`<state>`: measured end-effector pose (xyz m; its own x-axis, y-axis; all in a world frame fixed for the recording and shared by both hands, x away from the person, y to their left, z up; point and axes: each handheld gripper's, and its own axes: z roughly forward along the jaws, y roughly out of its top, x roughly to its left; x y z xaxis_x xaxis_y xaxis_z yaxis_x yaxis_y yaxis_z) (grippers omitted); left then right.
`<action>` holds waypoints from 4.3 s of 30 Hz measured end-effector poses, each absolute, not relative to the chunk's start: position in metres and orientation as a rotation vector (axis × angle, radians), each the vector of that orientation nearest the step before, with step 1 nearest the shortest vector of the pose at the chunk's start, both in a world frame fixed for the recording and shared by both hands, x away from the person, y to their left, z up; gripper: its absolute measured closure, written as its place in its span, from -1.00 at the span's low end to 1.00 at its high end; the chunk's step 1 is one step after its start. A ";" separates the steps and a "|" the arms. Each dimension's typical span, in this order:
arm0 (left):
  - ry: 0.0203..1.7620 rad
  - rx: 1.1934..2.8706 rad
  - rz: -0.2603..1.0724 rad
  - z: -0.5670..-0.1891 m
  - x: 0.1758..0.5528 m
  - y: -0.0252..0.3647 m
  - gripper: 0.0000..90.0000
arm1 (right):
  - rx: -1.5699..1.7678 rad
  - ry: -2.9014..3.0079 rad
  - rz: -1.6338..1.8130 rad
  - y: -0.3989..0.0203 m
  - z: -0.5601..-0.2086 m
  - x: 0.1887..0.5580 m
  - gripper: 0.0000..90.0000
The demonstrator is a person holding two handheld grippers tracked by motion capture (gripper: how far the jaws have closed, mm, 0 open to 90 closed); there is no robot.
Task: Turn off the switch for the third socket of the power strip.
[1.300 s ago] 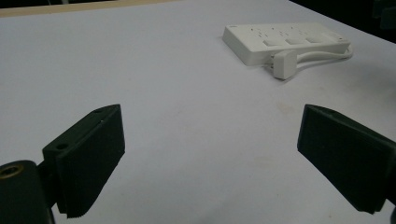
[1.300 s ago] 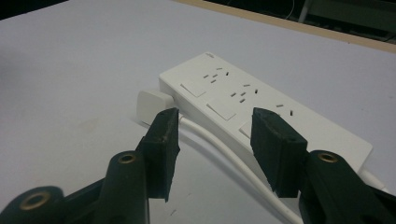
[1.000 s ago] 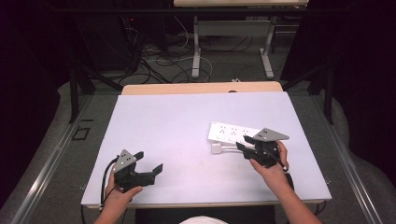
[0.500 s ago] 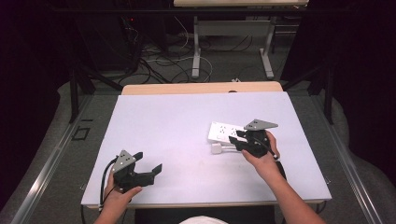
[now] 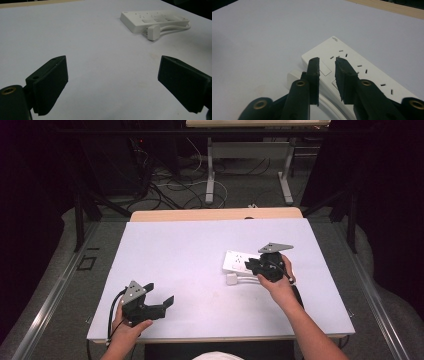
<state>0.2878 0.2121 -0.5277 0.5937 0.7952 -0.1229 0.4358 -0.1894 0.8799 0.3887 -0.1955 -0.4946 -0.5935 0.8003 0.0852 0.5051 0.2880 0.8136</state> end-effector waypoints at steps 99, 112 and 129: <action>1.012 1.813 0.460 -0.529 0.288 0.209 -0.99 | 1.199 2.357 1.063 -0.139 -0.536 0.437 1.00; 1.013 1.810 0.460 -0.529 0.288 0.210 -0.99 | 1.202 2.367 1.048 -0.140 -0.535 0.437 1.00; 1.031 1.795 0.466 -0.529 0.287 0.212 -0.98 | 1.190 2.373 1.128 -0.135 -0.523 0.430 1.00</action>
